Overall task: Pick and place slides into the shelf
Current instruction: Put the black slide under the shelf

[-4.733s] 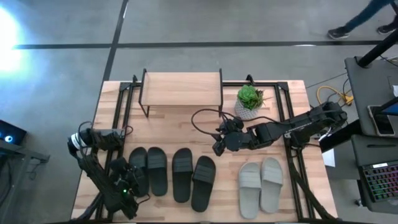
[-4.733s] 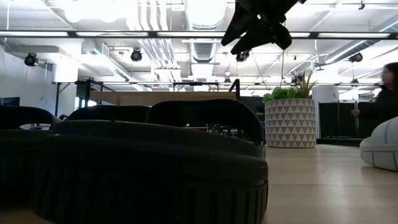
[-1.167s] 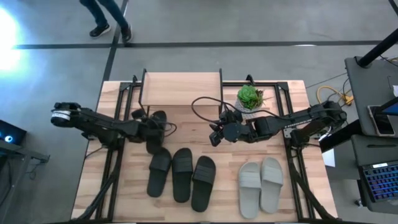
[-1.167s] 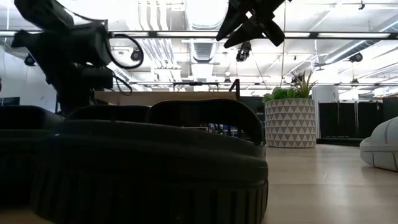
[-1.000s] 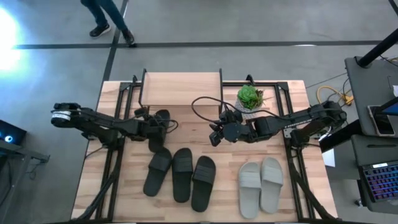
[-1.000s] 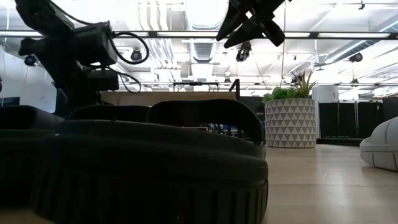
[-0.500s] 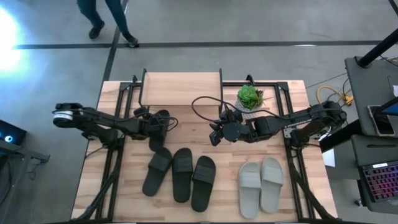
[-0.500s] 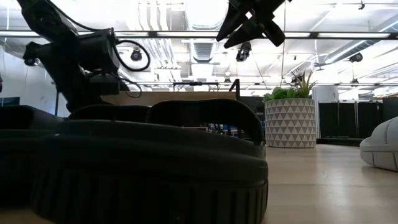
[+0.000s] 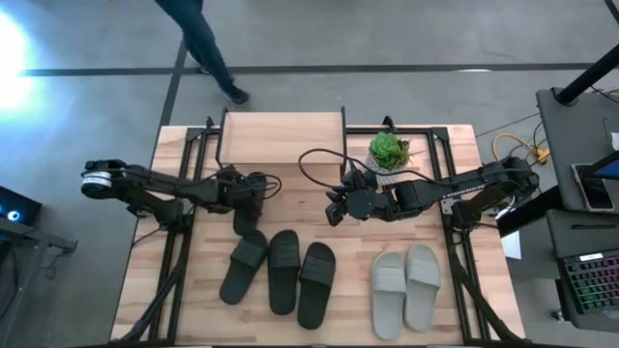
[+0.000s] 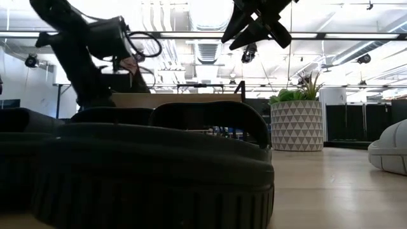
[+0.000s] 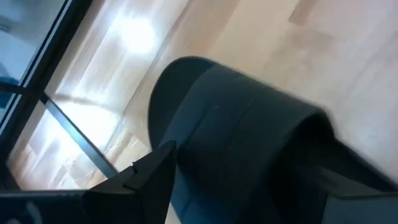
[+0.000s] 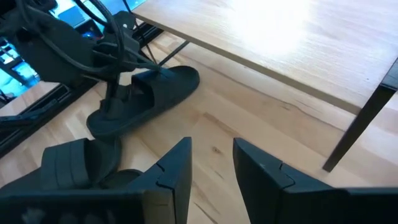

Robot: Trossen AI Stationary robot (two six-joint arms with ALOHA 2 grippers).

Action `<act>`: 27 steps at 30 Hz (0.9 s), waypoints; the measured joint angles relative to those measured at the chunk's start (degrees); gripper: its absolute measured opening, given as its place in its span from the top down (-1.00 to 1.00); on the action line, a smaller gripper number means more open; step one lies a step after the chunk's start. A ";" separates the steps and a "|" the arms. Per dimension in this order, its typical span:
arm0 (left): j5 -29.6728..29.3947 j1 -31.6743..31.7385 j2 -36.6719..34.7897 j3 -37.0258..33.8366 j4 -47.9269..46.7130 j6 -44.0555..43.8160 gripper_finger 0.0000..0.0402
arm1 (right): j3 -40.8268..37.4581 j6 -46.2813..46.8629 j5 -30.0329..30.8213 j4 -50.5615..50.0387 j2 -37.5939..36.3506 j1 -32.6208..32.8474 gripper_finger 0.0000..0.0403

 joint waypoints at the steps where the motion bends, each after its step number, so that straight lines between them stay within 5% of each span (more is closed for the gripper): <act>1: 0.27 -0.04 -0.09 0.75 -1.23 0.03 -0.07 | -0.01 0.22 0.01 0.03 0.00 0.00 0.46; 15: 16.13 -5.60 -6.15 5.08 -11.23 -3.54 -0.07 | -0.11 0.45 0.00 -0.46 -0.02 0.00 0.46; 23: 2.19 -7.03 -11.08 4.80 -14.49 -5.16 -0.07 | -0.22 0.45 0.02 -1.42 -0.02 -0.31 0.46; 27: 7.04 -7.03 -12.10 5.60 -14.58 -4.45 -0.07 | -0.22 0.51 0.02 -1.46 -0.02 -0.68 0.46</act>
